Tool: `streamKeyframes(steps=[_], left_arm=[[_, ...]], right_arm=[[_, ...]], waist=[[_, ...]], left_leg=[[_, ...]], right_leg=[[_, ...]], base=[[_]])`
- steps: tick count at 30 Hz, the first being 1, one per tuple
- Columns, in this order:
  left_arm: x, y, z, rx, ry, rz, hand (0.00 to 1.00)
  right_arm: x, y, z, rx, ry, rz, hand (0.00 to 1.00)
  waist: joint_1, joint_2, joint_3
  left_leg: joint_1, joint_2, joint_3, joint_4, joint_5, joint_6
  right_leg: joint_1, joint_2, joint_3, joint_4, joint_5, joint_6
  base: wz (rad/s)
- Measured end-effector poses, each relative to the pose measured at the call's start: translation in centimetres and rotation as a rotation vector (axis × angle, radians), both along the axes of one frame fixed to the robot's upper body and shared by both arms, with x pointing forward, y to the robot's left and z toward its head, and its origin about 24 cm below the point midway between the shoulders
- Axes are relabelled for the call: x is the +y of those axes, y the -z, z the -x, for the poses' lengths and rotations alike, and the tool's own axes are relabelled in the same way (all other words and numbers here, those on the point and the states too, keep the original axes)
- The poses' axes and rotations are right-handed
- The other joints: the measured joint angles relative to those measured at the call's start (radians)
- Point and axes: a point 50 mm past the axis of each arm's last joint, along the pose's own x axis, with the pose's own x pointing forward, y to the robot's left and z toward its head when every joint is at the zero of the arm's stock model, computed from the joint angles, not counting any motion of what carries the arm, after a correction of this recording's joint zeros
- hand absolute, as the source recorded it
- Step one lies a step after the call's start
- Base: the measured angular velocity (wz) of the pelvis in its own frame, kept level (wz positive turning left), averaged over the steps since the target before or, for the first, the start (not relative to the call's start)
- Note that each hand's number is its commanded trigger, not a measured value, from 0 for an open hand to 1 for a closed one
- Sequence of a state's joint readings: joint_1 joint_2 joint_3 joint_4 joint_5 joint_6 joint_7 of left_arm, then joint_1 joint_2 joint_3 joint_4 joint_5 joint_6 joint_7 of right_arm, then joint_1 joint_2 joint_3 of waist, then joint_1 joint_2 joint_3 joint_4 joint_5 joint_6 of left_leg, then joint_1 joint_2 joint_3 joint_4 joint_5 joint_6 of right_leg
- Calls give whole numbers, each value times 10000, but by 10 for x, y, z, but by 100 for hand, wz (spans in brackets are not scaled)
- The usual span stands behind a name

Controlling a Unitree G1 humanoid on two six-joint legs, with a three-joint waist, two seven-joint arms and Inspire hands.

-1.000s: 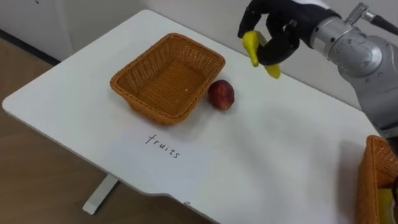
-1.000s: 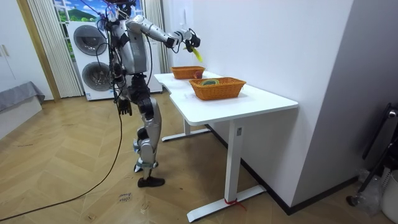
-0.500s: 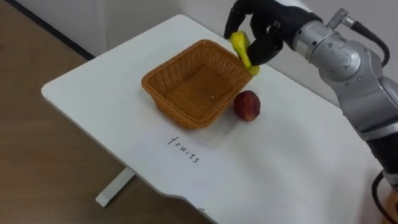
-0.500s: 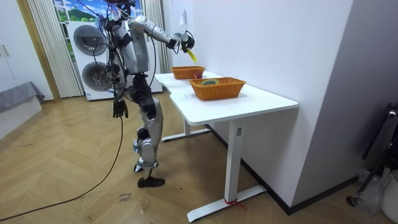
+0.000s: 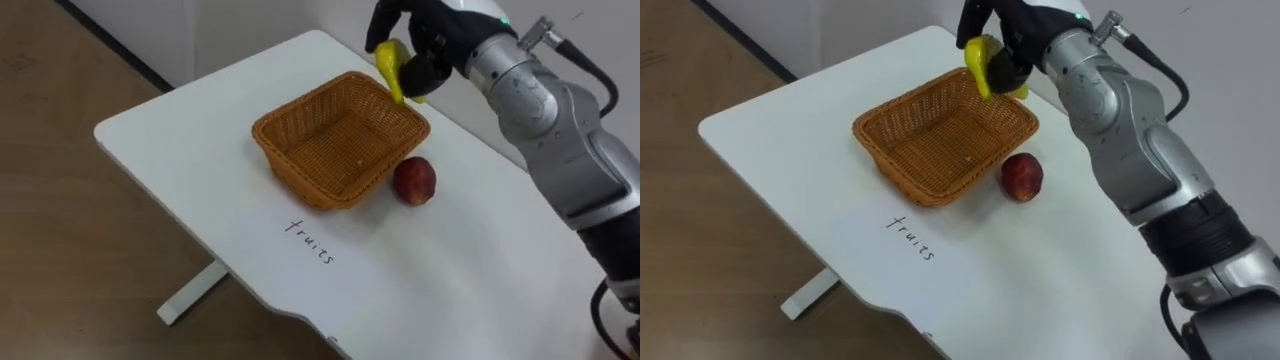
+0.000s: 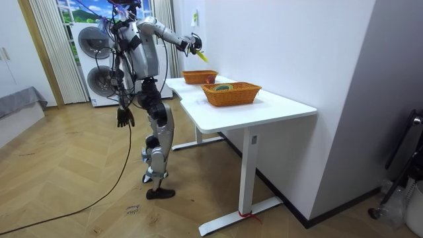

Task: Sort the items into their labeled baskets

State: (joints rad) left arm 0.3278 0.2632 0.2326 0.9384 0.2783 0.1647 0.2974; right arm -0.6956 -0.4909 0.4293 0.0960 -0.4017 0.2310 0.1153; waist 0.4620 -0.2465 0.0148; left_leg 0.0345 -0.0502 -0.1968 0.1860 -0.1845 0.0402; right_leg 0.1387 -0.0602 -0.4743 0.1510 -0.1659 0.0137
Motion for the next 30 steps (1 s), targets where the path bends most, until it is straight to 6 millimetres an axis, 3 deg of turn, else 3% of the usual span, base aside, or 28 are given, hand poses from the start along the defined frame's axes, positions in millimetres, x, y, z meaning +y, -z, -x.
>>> streamKeyframes(steps=[11,12,14,20,30], left_arm=[[1,-2,-7,-186,334,52,0],[1,-2,-7,-194,345,82,0],[0,-2,-7,-212,359,122,0],[0,-2,-7,-221,427,125,0],[2,-3,-8,-306,500,88,0]], right_arm=[[17,16,3,196,-632,286,100],[19,20,3,278,-765,396,95],[20,25,2,428,-843,520,3],[20,37,1,846,-887,833,0],[22,38,2,879,-952,883,0]], waist=[[378,59,34],[403,58,33],[427,52,31],[493,46,28],[505,40,30]], left_leg=[[-167,-14,-75,40,4,-4],[-174,-15,-76,35,3,-4],[-211,-16,-79,37,3,-4],[-234,-14,-79,34,4,-4],[-229,-14,-66,31,4,-4]], right_leg=[[-105,-65,-60,7,-1,2],[-114,-63,-55,7,-2,2],[-146,-63,-46,7,-2,3],[-184,-61,40,7,-2,3],[-184,-33,43,6,-2,3]], base=[[3],[0],[0],[0],[0]])
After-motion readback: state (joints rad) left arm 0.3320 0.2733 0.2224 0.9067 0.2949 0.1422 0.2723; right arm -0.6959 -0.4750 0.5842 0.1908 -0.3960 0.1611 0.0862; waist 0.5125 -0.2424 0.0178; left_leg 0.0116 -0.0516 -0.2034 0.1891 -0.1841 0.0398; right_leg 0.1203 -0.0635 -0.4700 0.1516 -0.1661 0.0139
